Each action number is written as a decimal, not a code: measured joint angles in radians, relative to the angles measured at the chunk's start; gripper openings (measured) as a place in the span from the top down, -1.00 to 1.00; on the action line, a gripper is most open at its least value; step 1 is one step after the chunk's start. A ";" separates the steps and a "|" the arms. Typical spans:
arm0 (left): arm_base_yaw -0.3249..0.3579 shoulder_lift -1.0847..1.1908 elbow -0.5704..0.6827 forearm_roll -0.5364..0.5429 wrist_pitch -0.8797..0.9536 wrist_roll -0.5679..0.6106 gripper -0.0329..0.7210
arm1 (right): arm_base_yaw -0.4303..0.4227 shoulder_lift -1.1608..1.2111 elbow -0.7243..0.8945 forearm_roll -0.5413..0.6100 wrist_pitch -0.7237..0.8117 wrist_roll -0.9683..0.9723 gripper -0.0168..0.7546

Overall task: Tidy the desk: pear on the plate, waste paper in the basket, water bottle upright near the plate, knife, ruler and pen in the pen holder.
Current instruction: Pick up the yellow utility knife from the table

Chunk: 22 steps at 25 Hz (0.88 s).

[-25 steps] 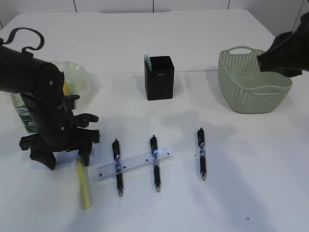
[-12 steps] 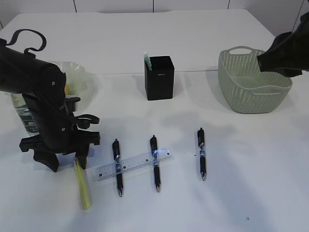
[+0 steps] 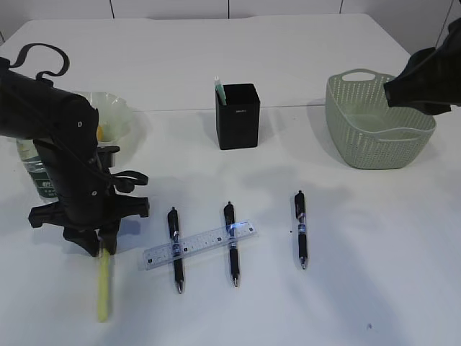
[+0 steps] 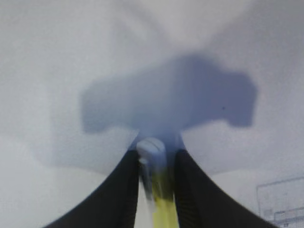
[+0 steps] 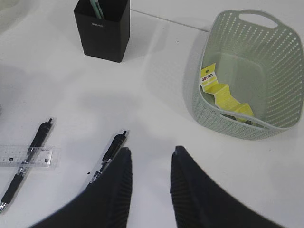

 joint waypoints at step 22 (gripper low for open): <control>-0.002 0.000 0.000 0.001 0.004 0.064 0.68 | 0.000 0.000 0.000 0.000 0.000 0.000 0.33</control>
